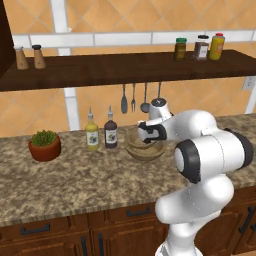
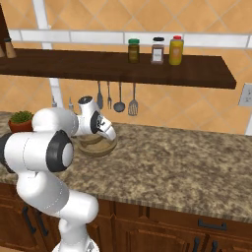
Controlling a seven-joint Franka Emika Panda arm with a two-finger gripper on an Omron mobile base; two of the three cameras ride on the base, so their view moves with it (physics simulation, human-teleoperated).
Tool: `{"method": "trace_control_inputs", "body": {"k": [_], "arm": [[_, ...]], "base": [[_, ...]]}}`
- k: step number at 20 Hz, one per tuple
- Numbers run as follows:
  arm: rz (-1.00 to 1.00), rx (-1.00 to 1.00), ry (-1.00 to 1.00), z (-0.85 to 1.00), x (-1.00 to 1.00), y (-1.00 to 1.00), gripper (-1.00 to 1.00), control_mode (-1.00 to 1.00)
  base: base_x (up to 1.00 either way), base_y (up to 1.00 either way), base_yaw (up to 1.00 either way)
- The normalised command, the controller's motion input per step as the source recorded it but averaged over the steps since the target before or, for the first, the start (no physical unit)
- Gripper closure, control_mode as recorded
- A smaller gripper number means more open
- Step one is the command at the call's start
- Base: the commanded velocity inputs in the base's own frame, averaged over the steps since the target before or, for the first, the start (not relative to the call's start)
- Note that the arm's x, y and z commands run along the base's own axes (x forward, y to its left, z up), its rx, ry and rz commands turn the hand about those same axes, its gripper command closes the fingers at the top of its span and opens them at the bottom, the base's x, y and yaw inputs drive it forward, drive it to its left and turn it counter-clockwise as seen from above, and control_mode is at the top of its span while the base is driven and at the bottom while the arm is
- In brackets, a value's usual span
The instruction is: Pick up the bowls on the counter and stack them on top of one another in the open cabinet. Place the smaller bowl on top of the larger bowl.
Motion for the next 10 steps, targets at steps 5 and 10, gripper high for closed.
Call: {"method": "trace_control_inputs", "body": {"k": [5, 10], "arm": [[0.00, 0.00, 0.02, -0.15, 0.05, 0.00, 1.00, -1.00], [0.00, 0.00, 0.01, -0.01, 0.06, 0.00, -1.00, -1.00]], "base": [[0.00, 0.00, 0.00], [0.00, 0.00, 0.00]]}}
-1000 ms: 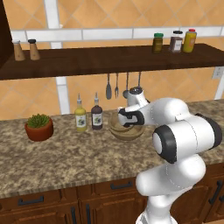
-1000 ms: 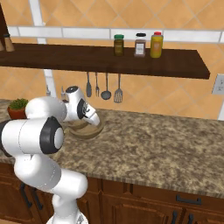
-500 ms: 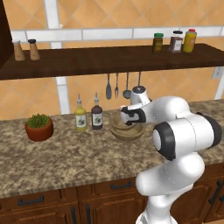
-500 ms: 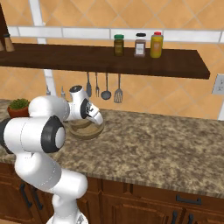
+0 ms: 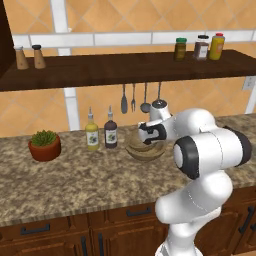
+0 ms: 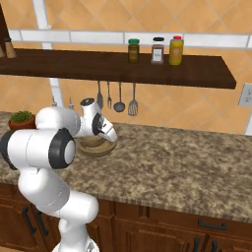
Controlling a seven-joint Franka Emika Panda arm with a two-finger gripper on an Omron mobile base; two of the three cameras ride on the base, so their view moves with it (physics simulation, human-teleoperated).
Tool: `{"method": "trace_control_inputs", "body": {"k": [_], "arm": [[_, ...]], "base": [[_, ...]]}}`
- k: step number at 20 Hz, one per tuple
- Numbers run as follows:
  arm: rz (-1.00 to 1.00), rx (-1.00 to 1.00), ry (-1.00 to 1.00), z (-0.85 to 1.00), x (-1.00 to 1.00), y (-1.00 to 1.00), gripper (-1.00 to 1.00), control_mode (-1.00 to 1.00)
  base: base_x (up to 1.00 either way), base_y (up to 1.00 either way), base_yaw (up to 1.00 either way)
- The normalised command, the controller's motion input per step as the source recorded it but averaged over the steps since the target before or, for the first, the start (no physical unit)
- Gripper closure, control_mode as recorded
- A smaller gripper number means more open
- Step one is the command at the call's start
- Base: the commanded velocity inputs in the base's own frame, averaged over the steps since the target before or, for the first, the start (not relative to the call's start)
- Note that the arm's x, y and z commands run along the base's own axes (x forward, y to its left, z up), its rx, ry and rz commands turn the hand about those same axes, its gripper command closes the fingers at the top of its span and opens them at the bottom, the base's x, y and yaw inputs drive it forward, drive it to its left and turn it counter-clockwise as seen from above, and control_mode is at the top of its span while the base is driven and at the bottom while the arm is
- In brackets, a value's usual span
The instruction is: Pick up the bowls on the counter and stack them on top of one another in the open cabinet. Place the smaller bowl on top of the larger bowl.
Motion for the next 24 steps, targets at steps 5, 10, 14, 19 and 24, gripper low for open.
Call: {"method": "trace_control_inputs", "body": {"k": [5, 10, 14, 19, 24], "arm": [[0.00, 0.05, 0.02, 0.35, -0.19, -0.18, -1.00, -1.00], [0.00, 0.04, 0.14, -0.04, -0.31, -0.43, -1.00, -1.00], [0.00, 0.01, 0.09, -0.26, 0.19, -0.04, -1.00, -1.00], [0.00, 0.00, 0.07, -0.49, 0.06, 0.00, -1.00, -1.00], [0.01, 0.05, 0.02, -0.48, 0.00, 0.00, -1.00, -1.00]], "base": [[0.00, 0.00, 0.00], [0.00, 0.00, 0.00], [0.00, 0.00, 0.00], [0.00, 0.00, 0.00], [0.00, 0.00, 0.00]]}}
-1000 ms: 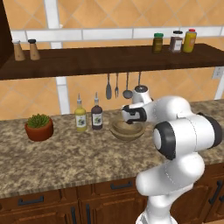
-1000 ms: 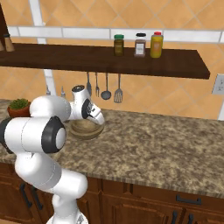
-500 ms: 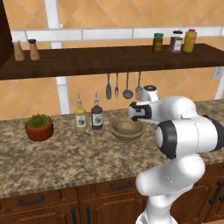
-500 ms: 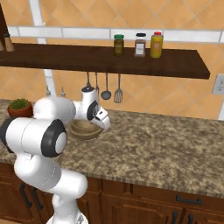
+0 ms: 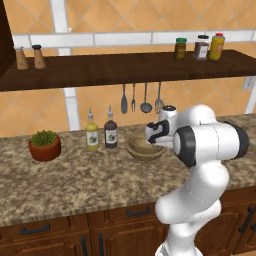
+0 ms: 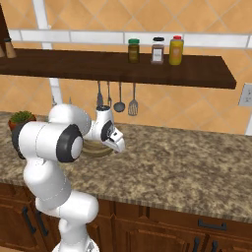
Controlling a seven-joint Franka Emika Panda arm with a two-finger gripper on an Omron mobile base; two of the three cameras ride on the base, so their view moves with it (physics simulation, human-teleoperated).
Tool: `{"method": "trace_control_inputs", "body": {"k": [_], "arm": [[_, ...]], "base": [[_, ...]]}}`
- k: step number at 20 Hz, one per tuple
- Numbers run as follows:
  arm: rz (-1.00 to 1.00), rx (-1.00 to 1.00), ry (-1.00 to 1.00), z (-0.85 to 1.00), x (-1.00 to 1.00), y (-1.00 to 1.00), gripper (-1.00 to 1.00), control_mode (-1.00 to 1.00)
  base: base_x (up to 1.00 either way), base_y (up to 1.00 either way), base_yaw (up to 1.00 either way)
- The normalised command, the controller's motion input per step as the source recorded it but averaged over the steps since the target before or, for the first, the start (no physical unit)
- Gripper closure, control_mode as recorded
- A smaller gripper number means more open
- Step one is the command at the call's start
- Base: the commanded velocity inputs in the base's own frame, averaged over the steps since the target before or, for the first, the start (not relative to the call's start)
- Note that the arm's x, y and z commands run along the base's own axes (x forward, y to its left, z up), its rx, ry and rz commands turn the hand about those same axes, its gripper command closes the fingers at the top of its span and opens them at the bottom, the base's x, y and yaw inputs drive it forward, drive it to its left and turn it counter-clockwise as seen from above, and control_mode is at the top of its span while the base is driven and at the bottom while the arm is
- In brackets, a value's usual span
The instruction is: Pick up the bowls on the counter and stack them on top of one another in the open cabinet. Place the smaller bowl on top of the larger bowl.
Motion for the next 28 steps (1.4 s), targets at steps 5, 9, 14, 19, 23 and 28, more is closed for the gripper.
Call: {"method": "trace_control_inputs", "body": {"k": [5, 9, 14, 19, 23, 28], "arm": [[0.00, 0.10, 0.00, -0.16, 0.05, 0.00, 1.00, -1.00], [0.00, 0.00, 0.00, 0.00, 0.00, 0.00, 1.00, -1.00], [0.00, 0.00, -0.11, 0.53, -0.31, 0.03, 1.00, -1.00], [0.00, 0.00, -0.15, 1.00, -0.69, 0.05, 1.00, -1.00], [0.00, 0.00, -0.11, 1.00, -0.98, 0.00, 1.00, -1.00], [0.02, 0.00, -0.19, 1.00, -0.89, 0.07, 1.00, -1.00]], "base": [[0.00, 0.00, 0.00], [0.00, 0.00, 0.00], [0.00, 0.00, 0.00], [0.00, 0.00, 0.00], [0.00, 0.00, 0.00], [0.00, 0.00, 0.00]]}}
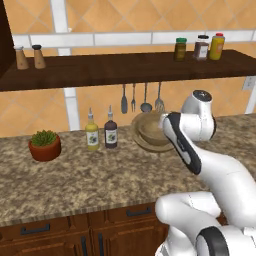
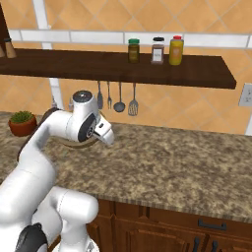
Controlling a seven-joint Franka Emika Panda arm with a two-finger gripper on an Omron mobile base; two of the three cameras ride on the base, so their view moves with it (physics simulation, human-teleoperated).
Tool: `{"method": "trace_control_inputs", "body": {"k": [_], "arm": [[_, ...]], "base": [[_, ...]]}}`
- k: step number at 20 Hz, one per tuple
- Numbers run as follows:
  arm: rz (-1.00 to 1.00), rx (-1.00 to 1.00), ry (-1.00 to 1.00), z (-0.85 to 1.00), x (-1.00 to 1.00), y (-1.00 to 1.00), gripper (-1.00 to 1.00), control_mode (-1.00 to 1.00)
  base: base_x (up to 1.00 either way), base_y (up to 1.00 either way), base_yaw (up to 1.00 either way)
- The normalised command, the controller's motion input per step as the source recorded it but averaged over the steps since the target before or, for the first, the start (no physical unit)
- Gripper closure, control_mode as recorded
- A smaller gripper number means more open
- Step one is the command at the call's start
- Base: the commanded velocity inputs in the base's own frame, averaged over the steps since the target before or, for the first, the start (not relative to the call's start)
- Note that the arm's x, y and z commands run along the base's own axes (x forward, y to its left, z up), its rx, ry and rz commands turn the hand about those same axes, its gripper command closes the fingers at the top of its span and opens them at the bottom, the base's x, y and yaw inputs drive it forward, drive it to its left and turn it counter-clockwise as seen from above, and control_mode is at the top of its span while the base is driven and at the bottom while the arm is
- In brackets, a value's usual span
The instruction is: Pick up the bowls on the counter and stack them on top of one another in the open cabinet. Place the smaller bowl on top of the larger bowl.
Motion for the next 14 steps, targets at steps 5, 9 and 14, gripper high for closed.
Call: {"method": "trace_control_inputs", "body": {"k": [5, 9, 14], "arm": [[0.03, 0.07, -0.17, 1.00, -0.56, 0.08, 1.00, -1.00], [0.04, 0.11, -0.19, 1.00, -0.36, 0.09, 1.00, -1.00], [0.03, 0.12, -0.09, 1.00, -0.10, 0.13, 1.00, -1.00]], "base": [[0.00, 0.00, 0.00], [0.00, 0.00, 0.00], [0.00, 0.00, 0.00]]}}
